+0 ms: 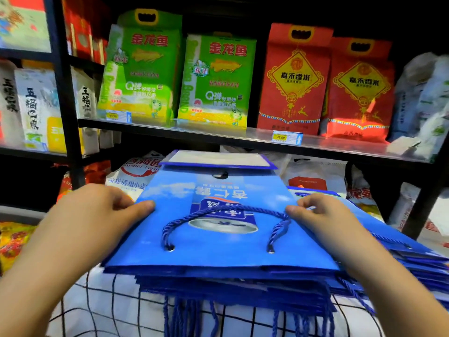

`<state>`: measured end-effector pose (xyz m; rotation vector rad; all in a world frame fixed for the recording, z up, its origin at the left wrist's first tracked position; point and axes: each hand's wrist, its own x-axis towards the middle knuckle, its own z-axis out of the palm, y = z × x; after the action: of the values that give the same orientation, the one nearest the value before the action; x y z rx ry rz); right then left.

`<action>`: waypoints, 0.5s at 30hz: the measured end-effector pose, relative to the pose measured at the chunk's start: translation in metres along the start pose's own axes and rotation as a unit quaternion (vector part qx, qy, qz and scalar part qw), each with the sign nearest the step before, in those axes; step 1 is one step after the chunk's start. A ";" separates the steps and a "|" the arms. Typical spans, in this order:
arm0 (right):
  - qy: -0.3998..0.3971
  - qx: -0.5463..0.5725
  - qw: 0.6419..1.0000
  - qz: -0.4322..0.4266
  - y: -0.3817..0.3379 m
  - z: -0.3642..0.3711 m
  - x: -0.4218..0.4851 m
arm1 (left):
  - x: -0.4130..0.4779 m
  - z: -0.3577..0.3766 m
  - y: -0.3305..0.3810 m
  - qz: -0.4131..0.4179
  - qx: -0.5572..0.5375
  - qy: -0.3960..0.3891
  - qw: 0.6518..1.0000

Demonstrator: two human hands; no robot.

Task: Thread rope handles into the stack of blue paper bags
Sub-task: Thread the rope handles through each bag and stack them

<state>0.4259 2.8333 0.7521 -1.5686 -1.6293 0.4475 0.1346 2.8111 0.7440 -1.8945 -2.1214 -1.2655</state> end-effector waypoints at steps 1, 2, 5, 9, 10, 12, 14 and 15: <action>0.009 0.015 1.000 0.001 0.003 -0.009 0.004 | 0.002 0.000 0.010 0.007 -0.004 -0.007 1.000; 0.019 0.013 1.000 -0.004 0.007 -0.019 0.008 | 0.004 0.002 0.022 0.017 -0.005 -0.018 1.000; 0.045 -0.031 0.998 -0.027 0.025 -0.055 0.017 | 0.013 0.018 0.060 0.052 0.003 -0.062 0.997; 0.071 -0.066 0.995 -0.008 0.060 -0.104 0.028 | 0.026 0.057 0.113 0.103 0.019 -0.113 0.988; 0.071 -0.079 0.994 -0.001 0.070 -0.114 0.030 | 0.027 0.066 0.127 0.115 0.028 -0.127 0.985; 0.076 -0.101 0.992 0.018 0.090 -0.132 0.035 | 0.026 0.083 0.153 0.139 0.052 -0.159 0.976; 0.075 -0.118 0.989 0.041 0.106 -0.143 0.038 | 0.024 0.099 0.173 0.170 0.085 -0.184 0.964; 0.074 -0.133 0.987 0.048 0.113 -0.147 0.040 | 0.023 0.107 0.180 0.187 0.096 -0.194 0.958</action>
<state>0.6136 2.8495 0.7708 -1.8374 -1.5521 0.1604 0.3312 2.8784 0.7809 -2.4505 -1.8063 -0.6318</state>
